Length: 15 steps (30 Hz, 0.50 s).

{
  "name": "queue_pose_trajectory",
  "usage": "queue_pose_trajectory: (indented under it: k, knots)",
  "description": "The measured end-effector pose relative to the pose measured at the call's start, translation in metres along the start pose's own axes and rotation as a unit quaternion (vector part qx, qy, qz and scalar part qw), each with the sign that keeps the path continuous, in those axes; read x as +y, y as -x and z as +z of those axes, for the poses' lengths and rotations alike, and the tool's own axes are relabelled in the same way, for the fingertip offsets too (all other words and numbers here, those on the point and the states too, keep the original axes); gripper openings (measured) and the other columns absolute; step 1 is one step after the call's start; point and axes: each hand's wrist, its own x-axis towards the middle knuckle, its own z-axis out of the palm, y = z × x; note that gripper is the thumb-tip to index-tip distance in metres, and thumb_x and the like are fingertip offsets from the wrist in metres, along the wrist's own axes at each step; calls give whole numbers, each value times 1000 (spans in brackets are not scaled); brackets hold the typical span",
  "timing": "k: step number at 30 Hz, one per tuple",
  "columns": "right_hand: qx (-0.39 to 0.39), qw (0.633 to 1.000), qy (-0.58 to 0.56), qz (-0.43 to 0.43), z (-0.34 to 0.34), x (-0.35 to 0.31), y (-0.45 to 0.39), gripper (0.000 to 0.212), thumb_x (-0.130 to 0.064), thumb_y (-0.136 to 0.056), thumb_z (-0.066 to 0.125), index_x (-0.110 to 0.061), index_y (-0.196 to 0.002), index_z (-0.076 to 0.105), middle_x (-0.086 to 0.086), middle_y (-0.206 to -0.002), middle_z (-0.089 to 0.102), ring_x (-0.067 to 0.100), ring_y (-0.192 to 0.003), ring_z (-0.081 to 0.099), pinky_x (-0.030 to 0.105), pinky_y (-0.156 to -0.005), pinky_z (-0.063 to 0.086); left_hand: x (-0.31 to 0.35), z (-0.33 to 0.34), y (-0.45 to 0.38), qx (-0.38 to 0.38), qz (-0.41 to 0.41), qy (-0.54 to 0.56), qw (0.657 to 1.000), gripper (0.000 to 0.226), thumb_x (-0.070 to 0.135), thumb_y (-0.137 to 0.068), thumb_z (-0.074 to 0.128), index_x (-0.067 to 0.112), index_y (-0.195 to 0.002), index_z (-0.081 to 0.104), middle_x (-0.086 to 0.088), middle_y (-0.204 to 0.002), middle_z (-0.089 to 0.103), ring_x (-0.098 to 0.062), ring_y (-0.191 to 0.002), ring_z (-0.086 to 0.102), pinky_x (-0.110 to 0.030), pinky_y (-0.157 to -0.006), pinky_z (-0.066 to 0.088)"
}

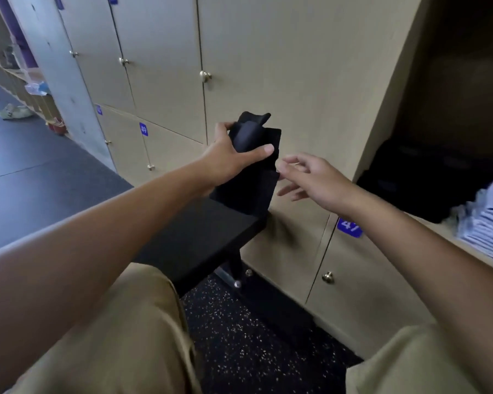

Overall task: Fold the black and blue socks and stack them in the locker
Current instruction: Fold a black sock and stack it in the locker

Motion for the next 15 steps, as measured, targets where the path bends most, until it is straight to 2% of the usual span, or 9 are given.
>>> queue_pose_trajectory:
  k: [4, 6, 8, 10, 13, 15]
  knots:
    - [23, 1000, -16, 10, -19, 2, 10, 25, -36, -101, 59, -17, -117, 62, 6, -108, 76, 15, -95, 72, 39, -90, 57, 9, 40, -7, -28, -10, 85, 996, 81, 44, -81, 83, 25, -138, 29, 7, -130, 55, -14, -118, 61, -38, -101, 52]
    - [23, 999, -39, 3, -24, 5, 15, 15, -26, -103, 58, -15, -111, 63, 6, -100, 76, 11, -90, 72, 32, -82, 60, 10, 55, -10, -49, -19, 139, 989, 78, 42, -79, 86, 26, -132, 31, 4, -130, 57, -16, -117, 64, -44, -102, 54]
    - [36, 998, -55, 5, -29, 6, 20, 9, -17, -103, 58, -14, -109, 64, 4, -96, 75, 7, -83, 73, 23, -71, 58, 9, 64, -10, -62, -27, 173, 983, 85, 45, -71, 88, 25, -131, 32, 2, -131, 58, -17, -117, 65, -43, -99, 55]
    - [49, 997, -61, 14, -32, 6, 24, 14, -13, -102, 58, -10, -114, 64, 7, -98, 75, 7, -81, 74, 19, -69, 57, 6, 71, -11, -72, -43, 195, 977, 90, 50, -66, 88, 19, -133, 38, -1, -130, 61, -18, -115, 67, -42, -96, 57]
    - [69, 996, -57, 28, -40, 8, 30, 20, -13, -101, 60, -8, -120, 66, 7, -102, 77, 12, -87, 75, 21, -74, 59, 4, 78, -13, -84, -66, 199, 974, 94, 58, -63, 88, 11, -133, 48, -5, -125, 67, -21, -111, 70, -42, -92, 59]
    - [87, 994, -51, 38, -46, 10, 32, 18, -14, -100, 61, -9, -117, 67, 8, -103, 77, 16, -92, 76, 23, -77, 60, 3, 83, -14, -78, -67, 195, 975, 88, 55, -69, 87, 11, -133, 45, -5, -127, 64, -20, -112, 68, -39, -90, 58]
